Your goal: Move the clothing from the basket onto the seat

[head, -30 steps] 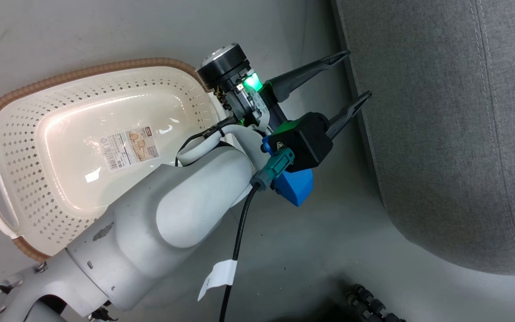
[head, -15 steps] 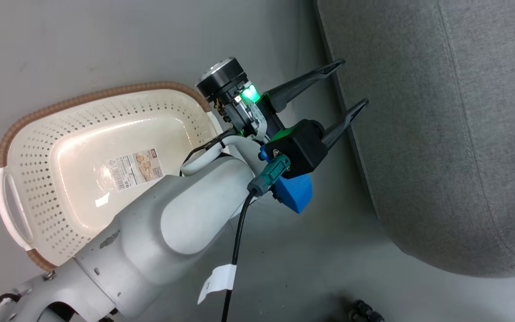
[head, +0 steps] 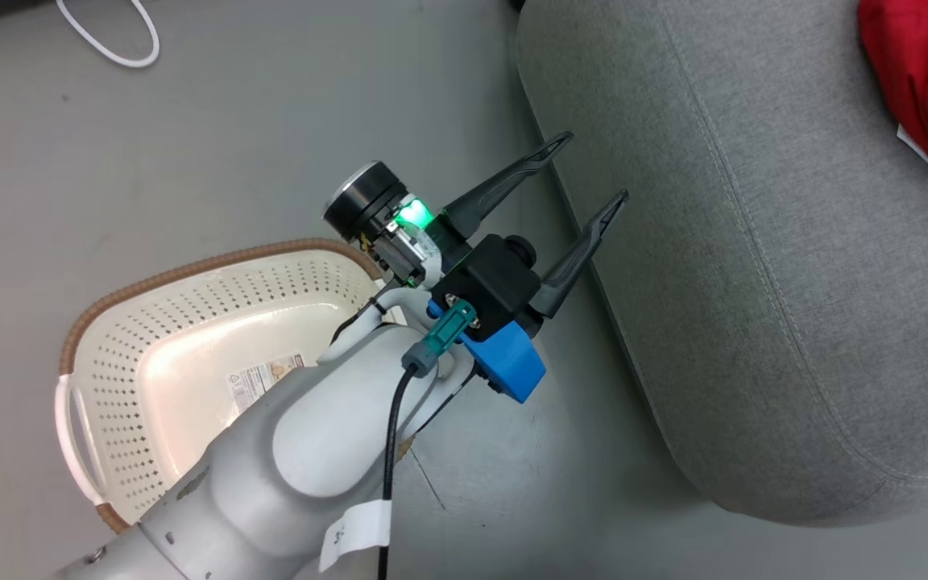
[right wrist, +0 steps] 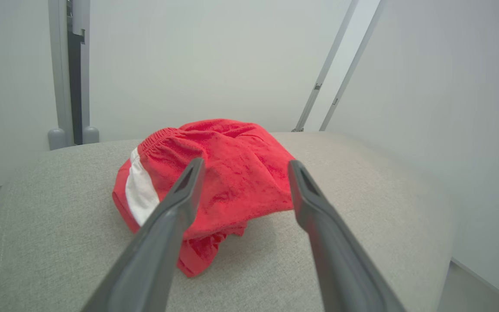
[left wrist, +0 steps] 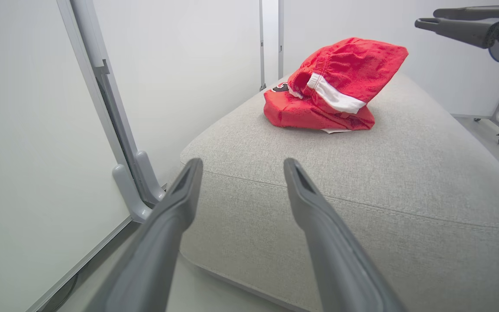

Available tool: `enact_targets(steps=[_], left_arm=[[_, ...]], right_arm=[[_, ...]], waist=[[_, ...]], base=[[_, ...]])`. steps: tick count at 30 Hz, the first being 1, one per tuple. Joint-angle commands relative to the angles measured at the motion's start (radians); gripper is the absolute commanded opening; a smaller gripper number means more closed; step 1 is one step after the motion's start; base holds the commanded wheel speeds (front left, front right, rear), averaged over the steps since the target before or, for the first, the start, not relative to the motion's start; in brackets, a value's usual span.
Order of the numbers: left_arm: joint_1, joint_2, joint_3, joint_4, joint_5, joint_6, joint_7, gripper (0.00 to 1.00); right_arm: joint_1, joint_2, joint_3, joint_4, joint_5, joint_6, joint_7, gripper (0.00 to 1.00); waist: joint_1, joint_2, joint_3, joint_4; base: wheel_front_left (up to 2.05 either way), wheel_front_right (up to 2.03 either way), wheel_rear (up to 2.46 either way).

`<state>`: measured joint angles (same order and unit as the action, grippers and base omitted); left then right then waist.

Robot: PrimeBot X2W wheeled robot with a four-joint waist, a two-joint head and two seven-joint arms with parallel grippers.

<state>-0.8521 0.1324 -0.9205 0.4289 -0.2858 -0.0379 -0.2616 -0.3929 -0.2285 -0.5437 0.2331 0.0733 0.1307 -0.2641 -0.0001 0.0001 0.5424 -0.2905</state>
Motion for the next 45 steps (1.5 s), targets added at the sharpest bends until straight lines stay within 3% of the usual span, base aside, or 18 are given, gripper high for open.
enact_targets(steps=[1, 9, 24, 31, 45], left_arm=[[0.03, 0.013, 0.026, -0.018, -0.003, 0.013, -0.004, 1.0], [0.167, 0.029, 0.192, -0.116, 0.009, 0.064, -0.004, 1.0], [0.406, 0.013, 0.515, -0.199, 0.048, 0.086, -0.004, 1.0], [0.534, -0.011, 0.649, -0.222, 0.082, 0.062, -0.004, 1.0], [0.735, -0.066, 0.812, -0.263, 0.13, -0.024, -0.004, 1.0]], right_arm=[[0.023, 0.012, 0.021, -0.031, -0.012, 0.0, 0.0, 1.0], [0.054, 0.02, 0.178, -0.125, -0.023, 0.0, 0.0, 1.0], [0.086, 0.044, 0.429, -0.138, -0.006, 0.0, -0.001, 1.0], [0.128, 0.073, 0.489, -0.111, 0.008, 0.0, 0.0, 1.0], [0.255, 0.139, 0.485, -0.042, 0.025, 0.0, 0.0, 1.0]], waist=[[0.0001, -0.0001, -0.058, 0.015], [0.0001, -0.0001, -0.179, 0.077], [0.0001, -0.0001, -0.326, 0.226], [0.0001, -0.0001, -0.397, 0.284], [0.0001, -0.0001, -0.506, 0.356]], base=[[0.0, 0.0, 0.0], [0.0, 0.0, 0.0], [0.0, 0.0, 0.0], [0.0, 0.0, 0.0], [0.0, 0.0, 0.0]])
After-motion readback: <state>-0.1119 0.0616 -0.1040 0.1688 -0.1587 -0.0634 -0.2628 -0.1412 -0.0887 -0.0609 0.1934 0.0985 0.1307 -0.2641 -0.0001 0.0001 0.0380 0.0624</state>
